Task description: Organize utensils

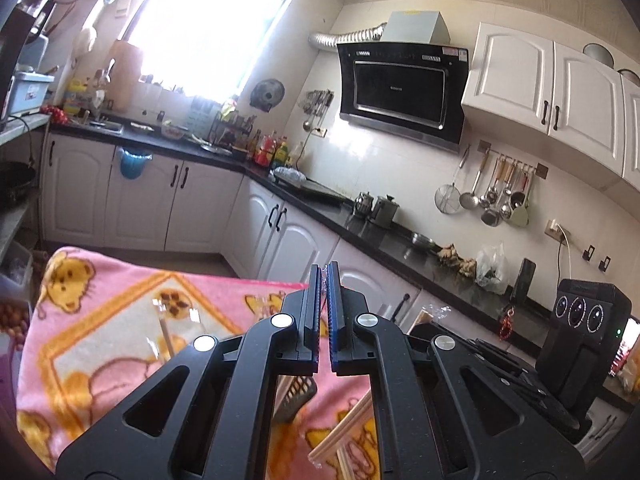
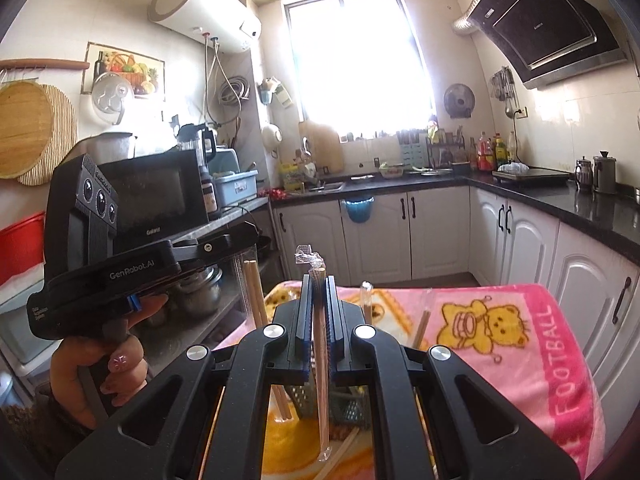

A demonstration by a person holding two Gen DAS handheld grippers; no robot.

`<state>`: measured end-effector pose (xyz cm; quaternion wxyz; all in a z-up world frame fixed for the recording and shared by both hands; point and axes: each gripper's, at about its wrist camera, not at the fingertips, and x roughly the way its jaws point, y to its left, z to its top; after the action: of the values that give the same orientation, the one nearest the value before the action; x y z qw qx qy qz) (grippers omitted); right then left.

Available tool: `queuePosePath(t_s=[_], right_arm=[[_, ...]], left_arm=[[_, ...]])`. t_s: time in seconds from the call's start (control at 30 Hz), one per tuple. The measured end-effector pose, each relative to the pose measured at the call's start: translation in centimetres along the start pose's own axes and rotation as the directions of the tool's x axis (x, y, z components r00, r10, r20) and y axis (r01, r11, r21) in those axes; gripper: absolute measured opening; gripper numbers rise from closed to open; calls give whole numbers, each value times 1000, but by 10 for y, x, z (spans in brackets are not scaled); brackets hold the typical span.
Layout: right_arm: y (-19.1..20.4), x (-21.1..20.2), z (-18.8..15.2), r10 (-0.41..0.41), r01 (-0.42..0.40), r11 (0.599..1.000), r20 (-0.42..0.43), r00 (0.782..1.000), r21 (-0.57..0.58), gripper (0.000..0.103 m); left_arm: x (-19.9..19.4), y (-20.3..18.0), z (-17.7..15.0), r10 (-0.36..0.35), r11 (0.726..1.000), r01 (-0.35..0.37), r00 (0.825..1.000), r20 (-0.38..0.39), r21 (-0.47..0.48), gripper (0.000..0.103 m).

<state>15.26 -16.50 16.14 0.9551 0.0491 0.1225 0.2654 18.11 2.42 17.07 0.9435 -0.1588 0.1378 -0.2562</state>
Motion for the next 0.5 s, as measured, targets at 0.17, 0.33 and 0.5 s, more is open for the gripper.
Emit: queuePosePath(t_s=[0.17, 0.33, 0.5], right_arm=[[-2, 7, 15, -8, 8, 1000, 31, 999, -11, 6], [0, 16, 31, -17, 19, 999, 59, 998, -31, 6], [1, 32, 44, -31, 35, 998, 80, 996, -50, 6]], left_arm=[[3, 4, 17, 10, 1000, -10, 999, 35, 1, 1], [6, 8, 31, 20, 1000, -21, 998, 60, 5, 1], [13, 20, 40, 34, 999, -33, 997, 72, -17, 1]])
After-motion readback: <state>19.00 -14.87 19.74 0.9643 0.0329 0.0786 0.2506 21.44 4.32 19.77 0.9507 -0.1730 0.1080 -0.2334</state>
